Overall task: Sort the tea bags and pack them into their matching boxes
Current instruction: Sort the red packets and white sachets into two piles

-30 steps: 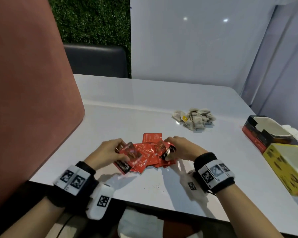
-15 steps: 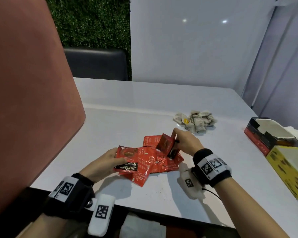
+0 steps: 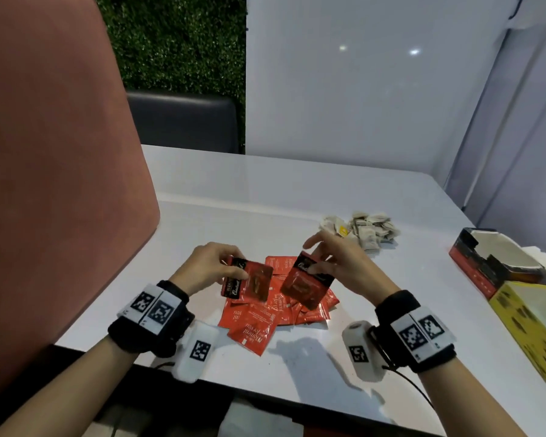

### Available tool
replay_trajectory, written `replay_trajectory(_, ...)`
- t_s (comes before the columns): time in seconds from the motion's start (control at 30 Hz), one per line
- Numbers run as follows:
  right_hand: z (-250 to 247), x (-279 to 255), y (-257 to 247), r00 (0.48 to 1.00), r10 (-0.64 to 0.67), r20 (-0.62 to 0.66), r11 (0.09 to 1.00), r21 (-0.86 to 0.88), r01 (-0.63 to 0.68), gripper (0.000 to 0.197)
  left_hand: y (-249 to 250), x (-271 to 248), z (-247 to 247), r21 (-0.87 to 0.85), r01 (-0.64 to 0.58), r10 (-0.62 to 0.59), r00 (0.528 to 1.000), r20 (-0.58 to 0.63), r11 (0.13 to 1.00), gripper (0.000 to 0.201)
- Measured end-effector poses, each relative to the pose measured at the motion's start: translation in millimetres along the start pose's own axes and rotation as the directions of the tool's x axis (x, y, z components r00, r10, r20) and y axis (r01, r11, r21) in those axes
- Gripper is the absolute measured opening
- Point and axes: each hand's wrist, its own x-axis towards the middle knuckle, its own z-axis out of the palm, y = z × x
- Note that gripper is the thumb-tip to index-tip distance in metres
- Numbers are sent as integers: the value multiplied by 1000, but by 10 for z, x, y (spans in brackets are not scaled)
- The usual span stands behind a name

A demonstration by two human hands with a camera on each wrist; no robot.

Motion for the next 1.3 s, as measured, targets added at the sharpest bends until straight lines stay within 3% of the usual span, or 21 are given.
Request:
replay_trajectory(0.13, 7, 24, -260, 992, -88, 96, 981, -166, 103, 15, 211, 29, 32, 221, -80, 48, 988, 145, 972, 47)
replay_trajectory(0.27, 19, 30, -425, 977, -116, 181, 973, -175, 148, 19, 422, 81, 42, 356, -159, 80, 971, 225, 921, 53)
replay_trajectory(0.37, 95, 12, -461, 965, -72, 252, 973, -195, 124, 18, 569, 83, 46, 331, -211, 123, 956, 267, 920, 49)
replay_trajectory(0.47, 142, 1, -441, 982, -74, 171, 994, -71, 87, 10, 629, 52, -40, 72, -175, 153, 959, 237, 982, 44)
replay_trajectory(0.53, 117, 31, -390, 997, -54, 47, 989, 140, 47, 20, 540, 21, -79, -271, -102, 168, 958, 232, 957, 70)
replay_trajectory(0.6, 91, 64, -392, 998, -45, -43, 953, 298, 56, 22, 399, -9, 1, -573, 11, 196, 934, 298, 819, 101)
replay_trajectory(0.67, 148, 110, -462, 997, -70, -33, 944, 320, 77, 19, 347, -86, 127, -749, 145, 187, 921, 340, 647, 93)
replay_trajectory(0.7, 211, 139, -510, 996, -93, -19, 960, 263, 94, 14, 342, -120, 180, -801, 186, 177, 923, 340, 569, 81)
replay_trajectory(0.77, 337, 195, -621, 987, -153, -50, 986, 64, 157, 5, 323, -169, 230, -844, 206, 167, 931, 326, 495, 69)
replay_trajectory(0.83, 406, 262, -691, 966, -230, -120, 971, -93, 220, 10, 248, -218, 188, -845, 229, 134, 934, 330, 484, 72)
replay_trajectory(0.93, 377, 352, -661, 965, -226, -135, 970, -121, 210, 22, 28, -306, 47, -828, 261, 59, 941, 332, 497, 68)
replay_trajectory(1.03, 482, 360, -506, 988, -62, 139, 937, -333, 106, 39, -187, -398, -69, -878, 218, -105, 976, 192, 426, 45)
replay_trajectory(1.13, 780, 294, -323, 913, 85, 398, 763, -615, 197, 71, -304, -460, -89, -911, 207, -196, 970, 143, 357, 45)
replay_trajectory(1.2, 923, 283, -259, 901, 100, 421, 692, -680, 241, 78, -303, -493, -55, -906, 231, -227, 961, 157, 354, 48)
replay_trajectory(1.3, 964, 309, -245, 919, 88, 384, 715, -667, 210, 71, -279, -507, -1, -905, 262, -250, 951, 182, 335, 51)
